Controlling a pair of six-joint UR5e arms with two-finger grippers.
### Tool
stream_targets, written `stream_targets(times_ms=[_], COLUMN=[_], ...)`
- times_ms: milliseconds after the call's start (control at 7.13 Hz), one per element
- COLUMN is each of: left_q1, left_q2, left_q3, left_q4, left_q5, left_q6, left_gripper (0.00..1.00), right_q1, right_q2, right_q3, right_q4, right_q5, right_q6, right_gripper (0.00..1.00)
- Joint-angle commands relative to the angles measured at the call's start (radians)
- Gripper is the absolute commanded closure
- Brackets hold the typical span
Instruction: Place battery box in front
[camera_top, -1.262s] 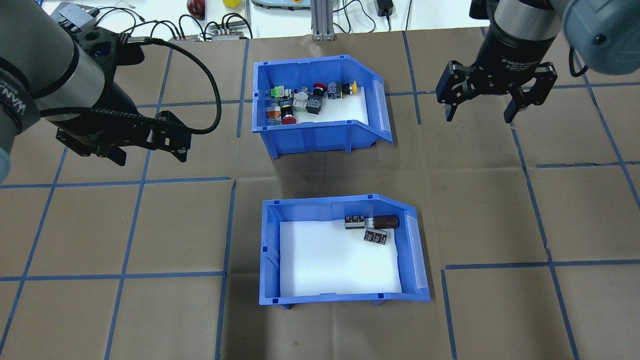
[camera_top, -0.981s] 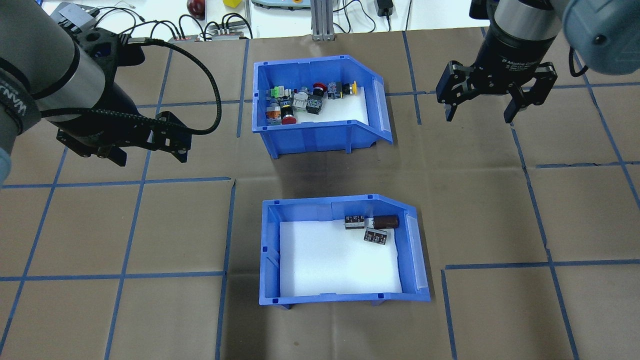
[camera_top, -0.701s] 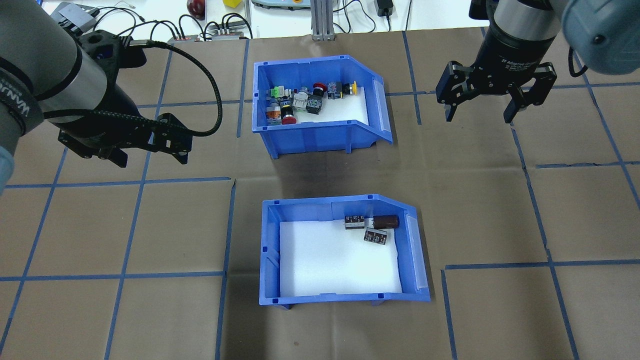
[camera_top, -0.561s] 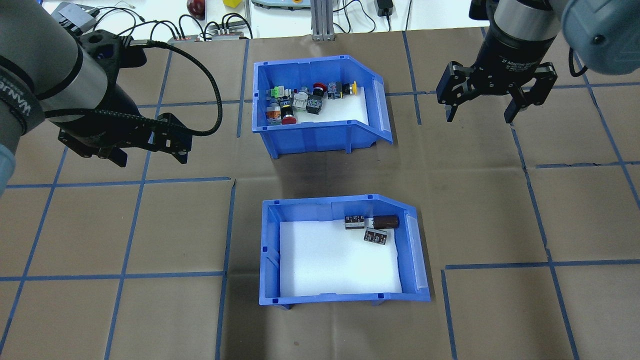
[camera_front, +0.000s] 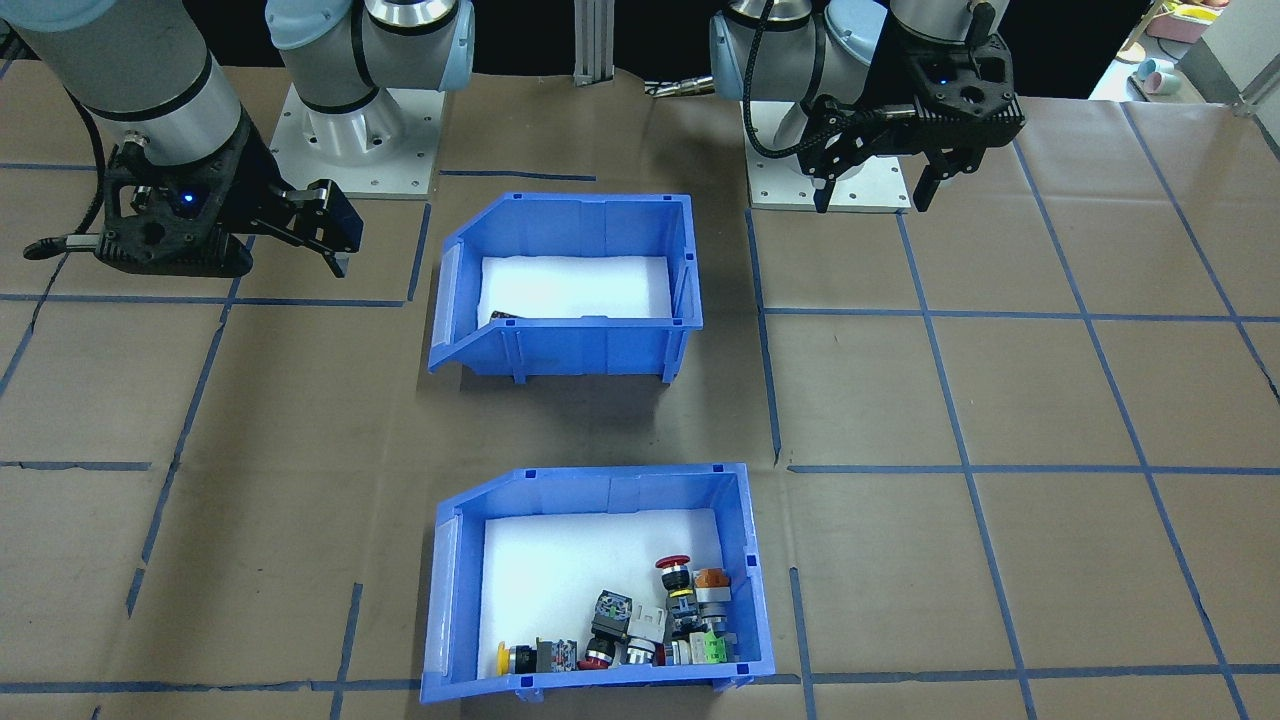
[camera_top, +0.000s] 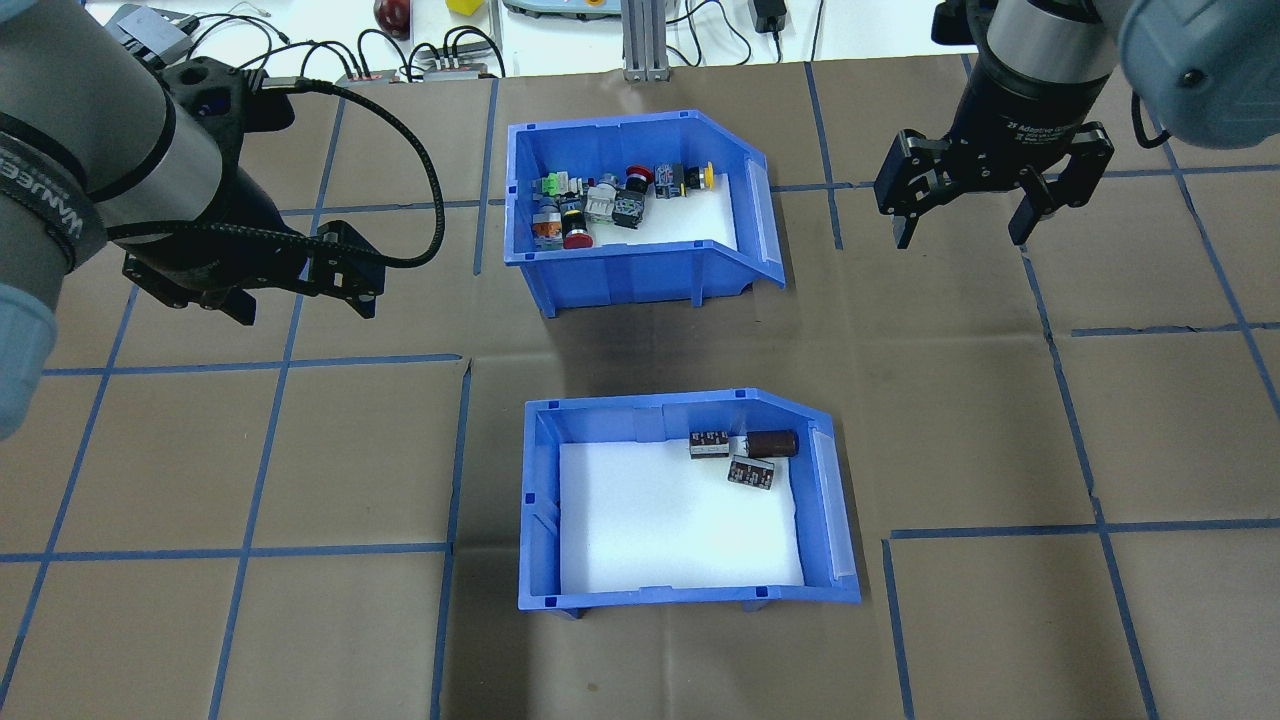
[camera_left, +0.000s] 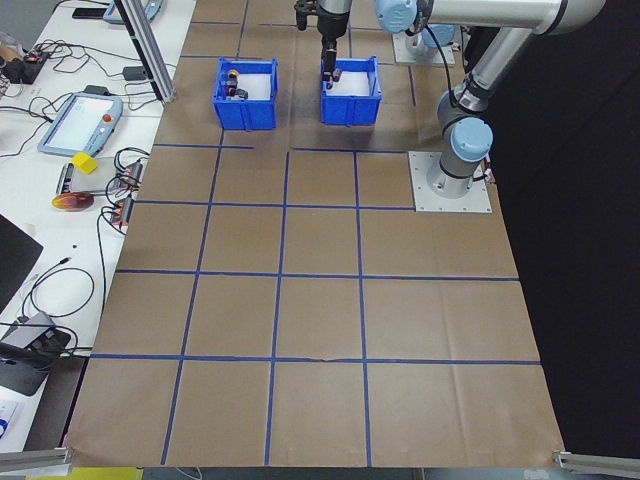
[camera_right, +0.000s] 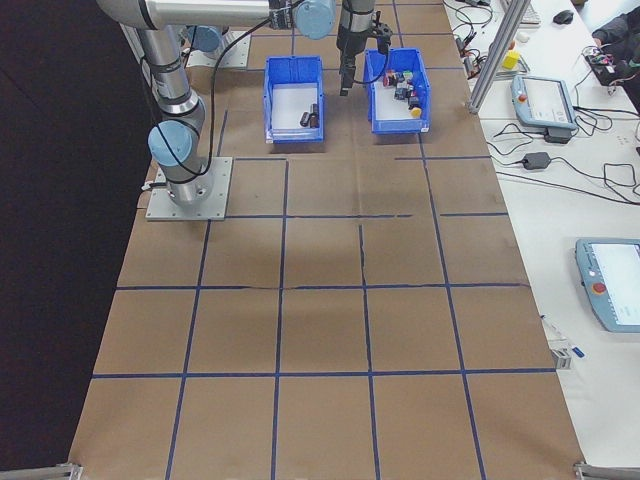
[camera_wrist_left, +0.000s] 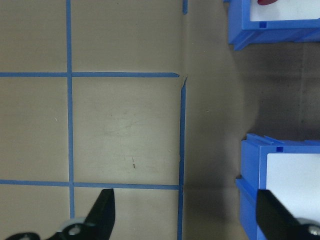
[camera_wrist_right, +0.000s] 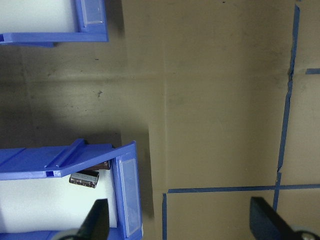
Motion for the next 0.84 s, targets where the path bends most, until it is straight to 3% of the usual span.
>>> stream_targets(times_ms=[0, 280, 421, 561, 701], left_q1=[-0.001, -0.023, -0.041, -0.06, -0.073], left_q2=[-0.001, 0.038, 0.075, 0.129, 0.161], left_q3=[-0.009, -0.048, -0.096, -0.156, -0.203], left_q4=[-0.006, -0.017, -0.017, -0.018, -0.014], left_q5=[-0.051, -0.054, -0.077, -0.121, -0.123], left_q6=[-0.196, -0.466, -0.65, -0.852, -0.971], left_gripper=[0.01, 0.01, 0.01, 0.01, 0.01], right_q1=[0.0, 0.001, 0.001, 0.005, 0.021], right_q2=[0.015, 0.027, 0.062, 0.104, 0.15], right_q3=[-0.007, -0.007, -0.018, -0.056, -0.106], right_q4=[-0.006, -0.034, -0.084, -0.091, -0.091], right_q5=[0.01, 0.01, 0.012, 0.013, 0.012], right_q6=[-0.12, -0.197, -0.296, -0.414, -0.528], right_gripper=[0.0, 0.0, 0.0, 0.0, 0.0])
